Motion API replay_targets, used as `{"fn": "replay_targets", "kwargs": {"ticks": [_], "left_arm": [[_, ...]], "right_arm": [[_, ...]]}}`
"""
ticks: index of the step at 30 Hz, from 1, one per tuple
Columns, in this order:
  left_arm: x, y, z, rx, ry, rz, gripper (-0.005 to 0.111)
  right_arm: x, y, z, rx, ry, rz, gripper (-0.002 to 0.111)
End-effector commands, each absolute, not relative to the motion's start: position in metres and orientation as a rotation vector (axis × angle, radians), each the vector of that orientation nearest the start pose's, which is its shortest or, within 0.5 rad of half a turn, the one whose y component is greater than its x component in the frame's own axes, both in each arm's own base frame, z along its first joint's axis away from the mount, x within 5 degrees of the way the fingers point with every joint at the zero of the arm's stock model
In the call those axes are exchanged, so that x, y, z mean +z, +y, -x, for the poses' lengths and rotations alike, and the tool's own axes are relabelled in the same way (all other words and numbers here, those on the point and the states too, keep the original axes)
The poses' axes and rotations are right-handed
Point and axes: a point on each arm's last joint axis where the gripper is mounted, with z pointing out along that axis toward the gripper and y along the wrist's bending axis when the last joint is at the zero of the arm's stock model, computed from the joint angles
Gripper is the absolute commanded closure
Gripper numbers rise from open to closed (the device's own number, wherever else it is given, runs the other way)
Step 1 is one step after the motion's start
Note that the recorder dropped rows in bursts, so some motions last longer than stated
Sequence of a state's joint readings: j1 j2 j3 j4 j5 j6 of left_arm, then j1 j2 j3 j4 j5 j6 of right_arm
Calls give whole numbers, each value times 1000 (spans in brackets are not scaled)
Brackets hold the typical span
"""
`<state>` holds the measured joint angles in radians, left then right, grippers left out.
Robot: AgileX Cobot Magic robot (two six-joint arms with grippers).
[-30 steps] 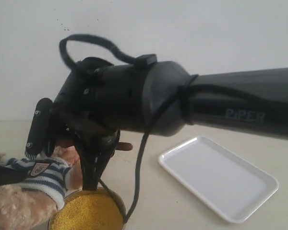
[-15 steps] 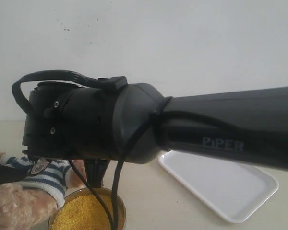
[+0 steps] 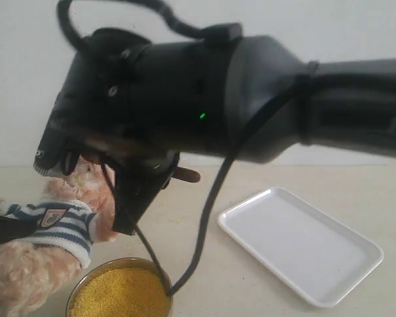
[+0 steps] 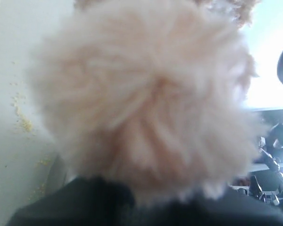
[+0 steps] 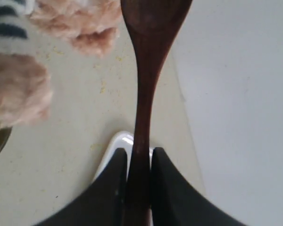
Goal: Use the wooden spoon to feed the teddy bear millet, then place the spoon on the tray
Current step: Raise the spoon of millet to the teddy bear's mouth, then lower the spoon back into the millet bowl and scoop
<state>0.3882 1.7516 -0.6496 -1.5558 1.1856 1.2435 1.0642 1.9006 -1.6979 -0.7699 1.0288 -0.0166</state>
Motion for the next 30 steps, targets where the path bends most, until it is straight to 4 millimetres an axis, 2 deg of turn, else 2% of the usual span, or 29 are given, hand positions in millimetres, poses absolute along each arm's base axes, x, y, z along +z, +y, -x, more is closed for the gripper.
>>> {"fn": "replay_targets", "kwargs": {"ticks": [1,4,6,10,15,24,30], "left_arm": [[170,20,-275,-1466,2088,369,103],[172,22,-279,-1435,2029,370,103],[173,23,-280,-1414,2009,364,103],[172,25,-283,-1355,2027,355,103],[169,30,-288,-1272,2061,384,103],[175,41,-302,-1136,2073,368,103],[175,43,-305,-1090,2080,352,103]], "right_arm": [[319,305,-260,-366,2059,1586,108],[318,285,-265,-306,2206,1611,108],[318,281,-268,-299,2218,1602,108],[317,285,-264,-241,2229,1615,108],[309,294,-252,-159,2206,1733,108],[271,286,-241,-168,2270,1875,108],[261,303,-238,-160,2138,1882,108]]}}
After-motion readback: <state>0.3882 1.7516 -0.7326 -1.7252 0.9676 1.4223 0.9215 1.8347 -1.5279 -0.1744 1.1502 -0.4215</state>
